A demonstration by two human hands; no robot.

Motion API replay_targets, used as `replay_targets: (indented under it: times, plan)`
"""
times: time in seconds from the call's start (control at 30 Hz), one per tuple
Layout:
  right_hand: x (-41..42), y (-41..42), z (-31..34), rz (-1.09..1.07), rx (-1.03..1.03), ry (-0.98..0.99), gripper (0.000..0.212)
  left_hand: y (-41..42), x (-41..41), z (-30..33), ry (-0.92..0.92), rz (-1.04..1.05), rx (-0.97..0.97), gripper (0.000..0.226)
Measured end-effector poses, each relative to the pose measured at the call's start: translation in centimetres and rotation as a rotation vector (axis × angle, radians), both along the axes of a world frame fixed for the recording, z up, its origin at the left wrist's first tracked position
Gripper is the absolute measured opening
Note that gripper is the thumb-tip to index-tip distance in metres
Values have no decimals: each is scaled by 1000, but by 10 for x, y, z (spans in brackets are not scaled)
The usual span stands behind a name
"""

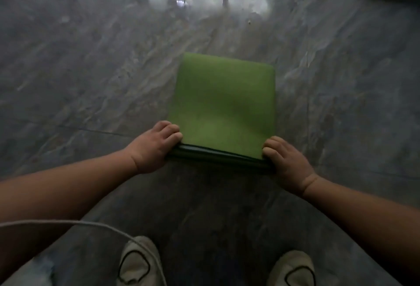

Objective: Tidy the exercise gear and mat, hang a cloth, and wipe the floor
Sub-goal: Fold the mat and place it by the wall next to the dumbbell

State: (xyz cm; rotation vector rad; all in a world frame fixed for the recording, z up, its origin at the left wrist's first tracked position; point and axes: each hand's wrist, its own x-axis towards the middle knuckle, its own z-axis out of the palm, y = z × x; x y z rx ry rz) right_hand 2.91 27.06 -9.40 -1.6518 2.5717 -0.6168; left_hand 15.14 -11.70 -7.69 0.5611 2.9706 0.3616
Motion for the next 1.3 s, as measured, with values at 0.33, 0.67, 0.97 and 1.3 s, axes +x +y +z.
replay_targets:
  times: [0.33,0.67,0.97,1.3]
  plan:
    - [69,54,-31,181,424,36,53,50,78,-30,-296,-201,-277,52]
    - [12,-44,10,-64,274,27,44,68,0,-15,71,-24,-190,49]
    - [-32,-79,-8,-423,586,-176,75,76,-76,-29,-278,358,-221,70]
    - [-35,-63,-42,-341,673,-185,84,98,-63,-59,-382,419,-255,81]
